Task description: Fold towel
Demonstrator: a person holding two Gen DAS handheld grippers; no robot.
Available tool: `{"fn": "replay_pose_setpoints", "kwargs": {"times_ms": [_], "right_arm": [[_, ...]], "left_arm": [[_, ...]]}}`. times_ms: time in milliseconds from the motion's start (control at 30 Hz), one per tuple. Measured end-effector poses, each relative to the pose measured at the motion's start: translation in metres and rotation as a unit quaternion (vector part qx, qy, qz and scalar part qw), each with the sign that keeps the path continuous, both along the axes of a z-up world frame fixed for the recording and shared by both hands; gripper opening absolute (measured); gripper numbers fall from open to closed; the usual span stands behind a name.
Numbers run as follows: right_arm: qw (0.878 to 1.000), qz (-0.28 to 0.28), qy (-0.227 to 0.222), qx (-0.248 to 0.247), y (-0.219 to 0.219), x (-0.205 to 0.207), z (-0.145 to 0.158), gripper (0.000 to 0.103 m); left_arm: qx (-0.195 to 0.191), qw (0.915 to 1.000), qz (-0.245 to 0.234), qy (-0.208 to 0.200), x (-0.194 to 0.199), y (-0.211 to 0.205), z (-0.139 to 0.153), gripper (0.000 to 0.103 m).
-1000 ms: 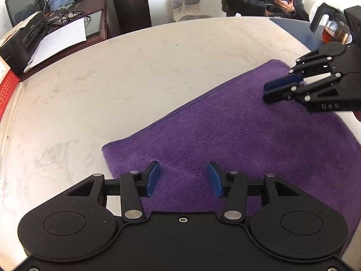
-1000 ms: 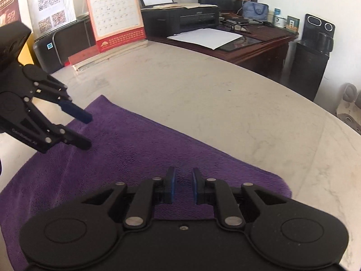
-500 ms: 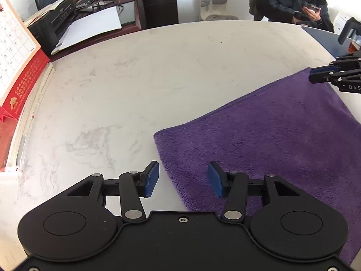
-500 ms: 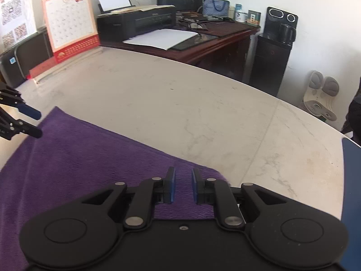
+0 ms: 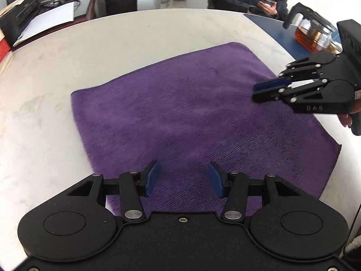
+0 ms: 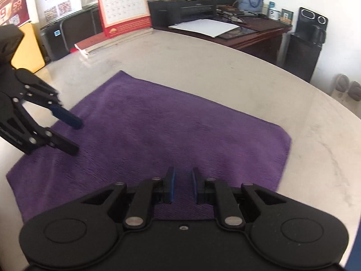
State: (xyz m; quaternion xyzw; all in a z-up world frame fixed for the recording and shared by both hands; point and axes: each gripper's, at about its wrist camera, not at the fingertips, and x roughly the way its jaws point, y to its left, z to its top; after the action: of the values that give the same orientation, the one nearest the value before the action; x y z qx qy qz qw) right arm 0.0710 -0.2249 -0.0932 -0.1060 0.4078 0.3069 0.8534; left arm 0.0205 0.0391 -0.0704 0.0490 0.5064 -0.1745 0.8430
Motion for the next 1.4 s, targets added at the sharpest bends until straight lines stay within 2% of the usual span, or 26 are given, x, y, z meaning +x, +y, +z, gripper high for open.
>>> {"fn": "replay_pose_setpoints", "kwargs": {"times_ms": [167,300,400,500,633,733,800,1067,1267,1400], "right_arm": [[0.998,-0.057,-0.003,-0.002,-0.026,0.004,-0.003,0.012],[0.998,-0.058,-0.011,-0.012,-0.019,-0.004,0.004,0.013],[0.999,-0.042,-0.021,0.017,-0.017,-0.029,0.024,0.014],[0.999,-0.008,-0.003,0.040,-0.004,-0.063,0.030,0.014],[0.999,0.037,0.020,0.034,0.019,-0.111,0.021,0.014],[0.999,0.031,0.031,0.021,0.016,-0.130,0.014,0.014],[0.999,0.017,0.036,0.010,0.006,-0.140,0.010,0.014],[0.996,-0.074,0.044,-0.003,-0.048,-0.144,0.011,0.014],[0.996,-0.073,0.046,-0.010,-0.046,-0.143,0.009,0.019],[0.997,-0.072,0.033,0.010,-0.049,-0.126,0.029,0.020]], "left_arm": [[0.003,0.9995,0.031,0.004,-0.020,0.020,0.003,0.048],[0.019,0.9989,0.044,0.005,-0.024,0.017,0.013,0.048],[0.011,0.9996,0.024,-0.012,-0.039,0.010,0.029,0.048],[-0.005,0.9999,-0.013,-0.010,-0.055,-0.012,0.032,0.048],[-0.019,0.9980,-0.057,0.018,-0.079,-0.040,0.018,0.048],[-0.021,0.9970,-0.063,0.040,-0.092,-0.043,0.005,0.048],[-0.025,0.9972,-0.060,0.037,-0.099,-0.036,0.005,0.048],[-0.021,0.9984,-0.030,0.044,-0.109,-0.007,0.007,0.048],[-0.022,0.9987,-0.017,0.044,-0.109,-0.002,0.011,0.048],[-0.011,0.9999,0.002,0.004,-0.095,0.011,0.029,0.048]]}}
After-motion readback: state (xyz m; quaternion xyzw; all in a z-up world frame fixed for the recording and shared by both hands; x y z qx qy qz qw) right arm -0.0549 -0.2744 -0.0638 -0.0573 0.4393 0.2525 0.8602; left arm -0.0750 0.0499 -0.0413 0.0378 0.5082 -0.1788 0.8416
